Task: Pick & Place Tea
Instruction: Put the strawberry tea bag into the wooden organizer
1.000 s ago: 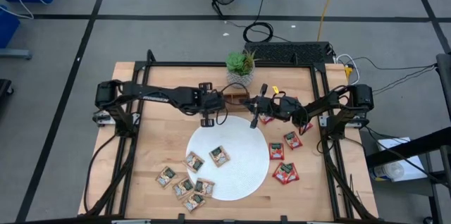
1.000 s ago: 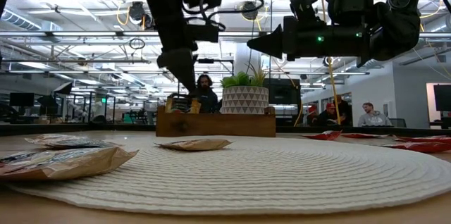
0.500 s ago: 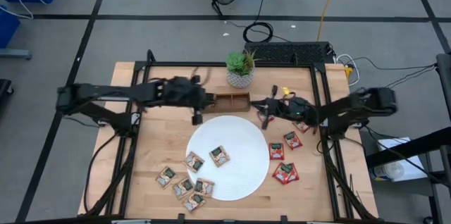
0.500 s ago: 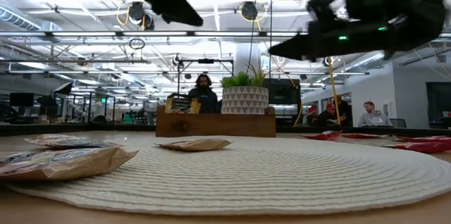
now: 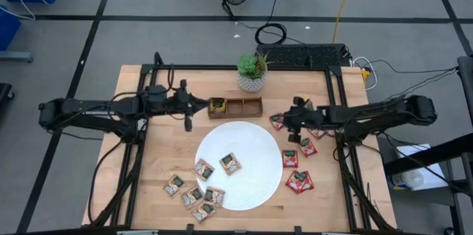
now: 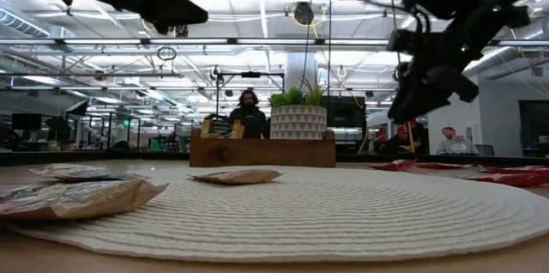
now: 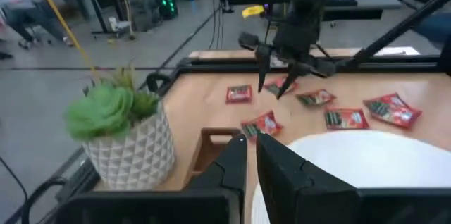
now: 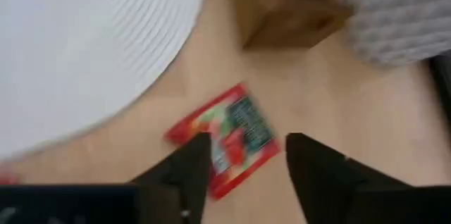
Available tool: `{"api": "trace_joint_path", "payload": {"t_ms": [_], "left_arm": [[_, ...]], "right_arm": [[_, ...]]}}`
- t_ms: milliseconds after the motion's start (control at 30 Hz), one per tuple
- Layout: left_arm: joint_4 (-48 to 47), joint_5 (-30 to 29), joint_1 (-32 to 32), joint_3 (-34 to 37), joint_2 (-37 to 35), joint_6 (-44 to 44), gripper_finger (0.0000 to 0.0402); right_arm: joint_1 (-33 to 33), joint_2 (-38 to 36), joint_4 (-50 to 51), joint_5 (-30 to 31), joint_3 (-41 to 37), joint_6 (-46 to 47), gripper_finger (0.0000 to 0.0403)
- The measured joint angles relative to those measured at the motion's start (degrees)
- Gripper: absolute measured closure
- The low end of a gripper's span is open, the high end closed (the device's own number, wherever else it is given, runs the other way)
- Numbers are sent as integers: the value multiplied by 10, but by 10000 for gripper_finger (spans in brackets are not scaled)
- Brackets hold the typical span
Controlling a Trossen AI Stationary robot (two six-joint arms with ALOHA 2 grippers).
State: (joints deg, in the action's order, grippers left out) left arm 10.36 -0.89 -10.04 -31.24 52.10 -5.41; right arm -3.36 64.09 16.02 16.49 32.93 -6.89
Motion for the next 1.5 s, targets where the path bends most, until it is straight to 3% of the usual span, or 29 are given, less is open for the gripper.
{"api": "trace_joint_path", "payload": {"t_ms": [200,667,800,967,1233,1367,1500], "left_arm": [[3,-1,0,3,3,-1,362],[4,-7,0,3,3,-3,362],[4,-7,0,3,3,-3,362],[4,-7,0,3,3,-3,362],[4,-7,0,3,3,-3,362],[4,-7,0,3,3,-3,362],[4,-7,0,3,3,-3,362]], "right_arm": [[-4,90,49,-64,23,-15,185],[-49,185,1,-63,39,-52,197],[-66,193,-1,-104,39,-42,204],[-75,193,1,-133,39,-32,246],[-75,194,2,-137,38,-34,385],[-71,194,-13,-112,34,-26,391],[-45,173,17,-42,34,-20,397]]}}
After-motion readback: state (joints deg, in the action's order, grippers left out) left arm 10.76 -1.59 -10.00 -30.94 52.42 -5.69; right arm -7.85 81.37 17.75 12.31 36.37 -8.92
